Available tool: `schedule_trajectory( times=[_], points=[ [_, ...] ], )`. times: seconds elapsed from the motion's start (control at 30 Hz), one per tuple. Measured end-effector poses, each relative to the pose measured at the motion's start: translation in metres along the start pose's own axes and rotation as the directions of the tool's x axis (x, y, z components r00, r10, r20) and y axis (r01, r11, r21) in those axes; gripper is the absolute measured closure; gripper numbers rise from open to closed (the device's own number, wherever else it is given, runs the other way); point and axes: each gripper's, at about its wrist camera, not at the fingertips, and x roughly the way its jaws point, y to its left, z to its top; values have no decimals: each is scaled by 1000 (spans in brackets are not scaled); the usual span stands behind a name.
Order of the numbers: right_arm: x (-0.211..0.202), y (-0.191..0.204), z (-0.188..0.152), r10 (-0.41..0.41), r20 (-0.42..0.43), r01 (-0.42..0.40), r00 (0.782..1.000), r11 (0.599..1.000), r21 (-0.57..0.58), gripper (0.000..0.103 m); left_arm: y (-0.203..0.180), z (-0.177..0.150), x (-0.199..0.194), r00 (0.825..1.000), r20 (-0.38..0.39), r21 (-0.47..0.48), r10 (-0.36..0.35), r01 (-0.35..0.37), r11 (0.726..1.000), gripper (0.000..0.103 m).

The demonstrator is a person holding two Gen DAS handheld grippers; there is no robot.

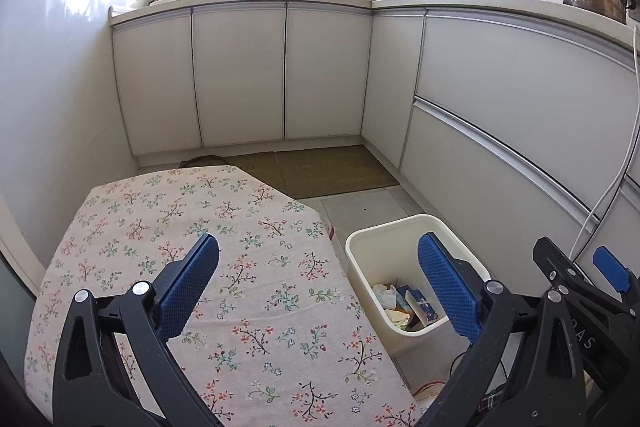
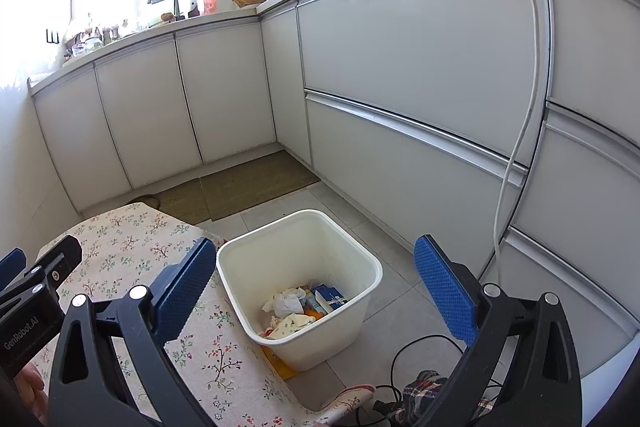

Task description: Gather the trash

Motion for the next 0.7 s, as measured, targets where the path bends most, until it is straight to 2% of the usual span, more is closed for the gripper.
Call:
schedule_trajectory(
  times=[0.4,0.7],
  points=[
    [-1,-1,0,-1,-4,1,1000,1000,2,7,-5,-2,-1,1000,18,36,-11,10,999,14],
    [-2,-1,0,-10,0,10,1000,1000,8,7,-4,0,-1,1000,5,24,-23,23,999,11]
  ],
)
